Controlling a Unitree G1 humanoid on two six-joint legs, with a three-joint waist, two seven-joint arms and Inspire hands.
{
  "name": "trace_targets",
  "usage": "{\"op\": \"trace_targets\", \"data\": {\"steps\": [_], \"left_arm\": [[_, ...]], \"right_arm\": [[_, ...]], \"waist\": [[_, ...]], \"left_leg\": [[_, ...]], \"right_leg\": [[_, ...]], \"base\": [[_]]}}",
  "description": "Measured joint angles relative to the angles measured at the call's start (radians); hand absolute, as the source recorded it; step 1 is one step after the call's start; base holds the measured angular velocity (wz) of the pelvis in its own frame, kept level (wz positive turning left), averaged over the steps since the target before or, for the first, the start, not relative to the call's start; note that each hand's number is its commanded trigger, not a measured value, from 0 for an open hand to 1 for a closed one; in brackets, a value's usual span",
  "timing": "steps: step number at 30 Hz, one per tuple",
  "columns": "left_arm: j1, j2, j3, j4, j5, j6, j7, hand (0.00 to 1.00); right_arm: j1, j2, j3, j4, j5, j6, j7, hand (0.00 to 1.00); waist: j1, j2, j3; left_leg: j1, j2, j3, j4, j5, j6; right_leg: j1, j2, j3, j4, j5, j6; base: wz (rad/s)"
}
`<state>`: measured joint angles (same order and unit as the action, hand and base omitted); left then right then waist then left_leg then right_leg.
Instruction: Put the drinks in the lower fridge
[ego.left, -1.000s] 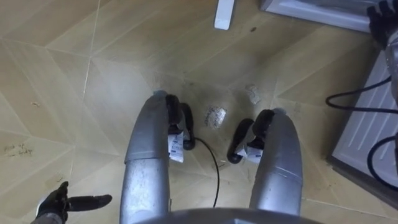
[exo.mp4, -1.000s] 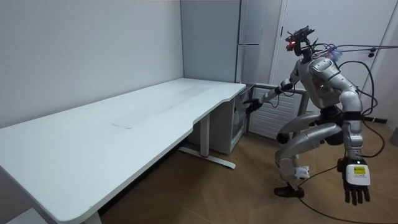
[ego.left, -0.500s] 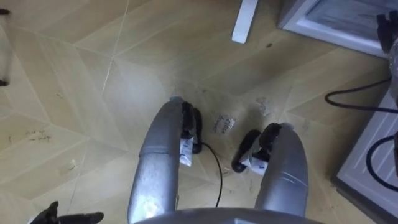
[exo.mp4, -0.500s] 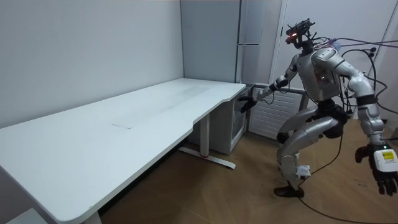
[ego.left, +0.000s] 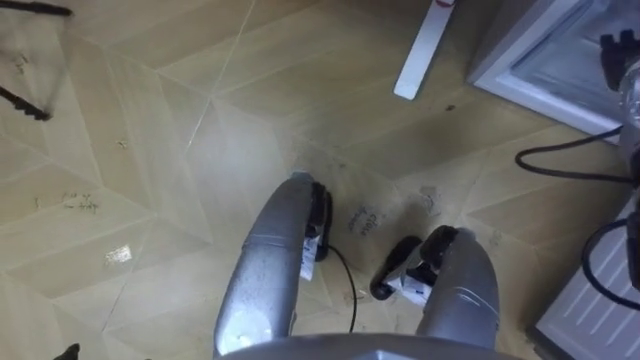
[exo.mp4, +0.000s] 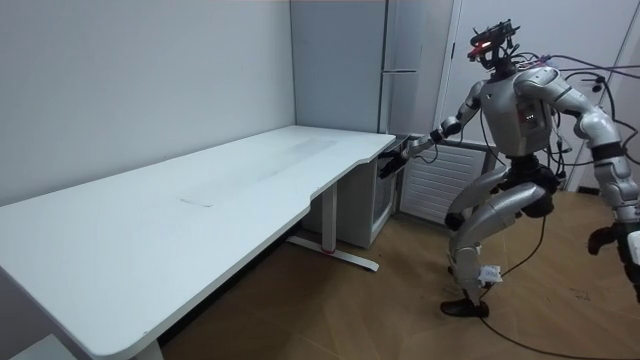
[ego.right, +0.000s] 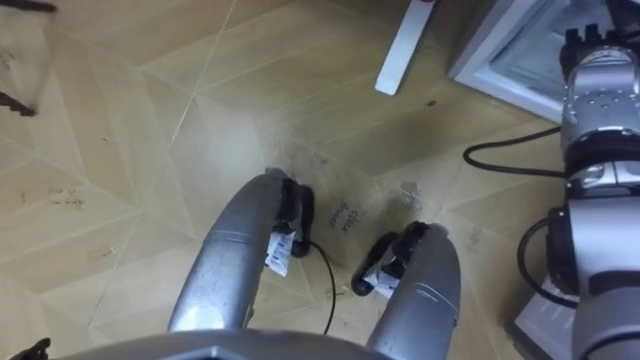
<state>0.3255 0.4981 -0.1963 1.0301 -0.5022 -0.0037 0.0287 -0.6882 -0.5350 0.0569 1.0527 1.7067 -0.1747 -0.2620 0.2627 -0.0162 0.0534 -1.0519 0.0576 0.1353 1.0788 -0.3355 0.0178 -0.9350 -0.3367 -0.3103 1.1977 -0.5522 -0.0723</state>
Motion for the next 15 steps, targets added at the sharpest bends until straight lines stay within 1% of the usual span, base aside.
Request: {"op": "trace_targets", "data": {"steps": [1, 3, 6, 8, 9, 10, 11, 14, 15], "left_arm": [[0.000, 0.000, 0.000, 0.000, 0.018, 0.000, 0.000, 0.00], [0.000, 0.000, 0.000, -0.001, 0.037, -0.001, 0.000, 0.00], [0.000, 0.000, 0.000, -0.001, 0.037, 0.000, -0.001, 0.00], [0.000, 0.000, 0.000, -0.002, 0.036, 0.000, -0.002, 0.00], [0.000, 0.000, 0.000, -0.007, 0.036, -0.001, -0.001, 0.00], [0.000, -0.001, -0.001, -0.016, 0.036, -0.001, -0.001, 0.00], [0.000, -0.001, -0.001, -0.021, 0.036, -0.001, -0.001, 0.00], [0.000, -0.001, -0.002, -0.033, 0.037, -0.002, -0.001, 0.00], [0.000, -0.001, -0.002, -0.041, 0.037, -0.001, 0.000, 0.00]], "right_arm": [[0.000, 0.000, -0.003, 0.000, 0.000, -0.001, -0.002, 0.00], [0.000, 0.001, -0.005, 0.001, 0.001, -0.009, -0.007, 0.00], [0.000, 0.001, -0.011, 0.001, 0.017, -0.012, -0.007, 0.00], [0.000, 0.003, -0.012, 0.002, 0.020, -0.011, -0.007, 0.00], [0.000, 0.004, -0.012, 0.005, 0.020, -0.011, -0.007, 0.00], [0.000, 0.004, -0.013, 0.014, 0.020, -0.012, -0.005, 0.00], [0.000, 0.005, -0.013, 0.016, 0.020, -0.014, -0.005, 0.00], [0.000, 0.007, -0.012, 0.019, 0.020, -0.016, -0.001, 0.00], [0.000, 0.007, -0.012, 0.025, 0.019, -0.014, 0.006, 0.00]], "waist": [[0.000, 0.001, 0.0000], [0.002, 0.006, -0.0006], [0.011, 0.006, -0.0006], [0.012, 0.009, 0.0004], [0.012, 0.011, 0.0002], [0.013, 0.019, 0.0002], [0.013, 0.023, -0.0008], [0.014, 0.024, -0.0004], [0.014, 0.027, -0.0002]], "left_leg": [[0.002, -0.003, -0.001, -0.006, 0.007, 0.002], [0.003, -0.004, -0.002, -0.010, 0.013, 0.003], [0.005, -0.004, -0.002, -0.019, 0.021, 0.002], [0.011, -0.010, -0.005, -0.030, 0.027, -0.001], [0.016, -0.014, -0.010, -0.040, 0.034, -0.003], [0.020, -0.015, -0.018, -0.045, 0.038, -0.005], [0.021, -0.016, -0.023, -0.047, 0.039, -0.006], [0.027, -0.018, -0.025, -0.054, 0.042, -0.009], [0.028, -0.018, -0.028, -0.055, 0.042, -0.010]], "right_leg": [[0.004, -0.008, -0.006, 0.000, 0.000, 0.000], [0.011, -0.013, -0.015, -0.002, 0.000, 0.000], [0.014, -0.013, -0.020, -0.006, 0.003, -0.005], [0.022, -0.013, -0.027, -0.014, 0.004, -0.008], [0.029, -0.014, -0.033, -0.023, 0.006, -0.010], [0.041, -0.013, -0.044, -0.031, 0.008, -0.011], [0.046, -0.012, -0.050, -0.034, 0.008, -0.012], [0.050, -0.011, -0.050, -0.038, 0.009, -0.013], [0.054, -0.011, -0.053, -0.040, 0.009, -0.014]], "base": [[0.20], [0.15], [0.04], [0.06], [0.13], [0.14], [0.10], [0.01], [0.00]]}}
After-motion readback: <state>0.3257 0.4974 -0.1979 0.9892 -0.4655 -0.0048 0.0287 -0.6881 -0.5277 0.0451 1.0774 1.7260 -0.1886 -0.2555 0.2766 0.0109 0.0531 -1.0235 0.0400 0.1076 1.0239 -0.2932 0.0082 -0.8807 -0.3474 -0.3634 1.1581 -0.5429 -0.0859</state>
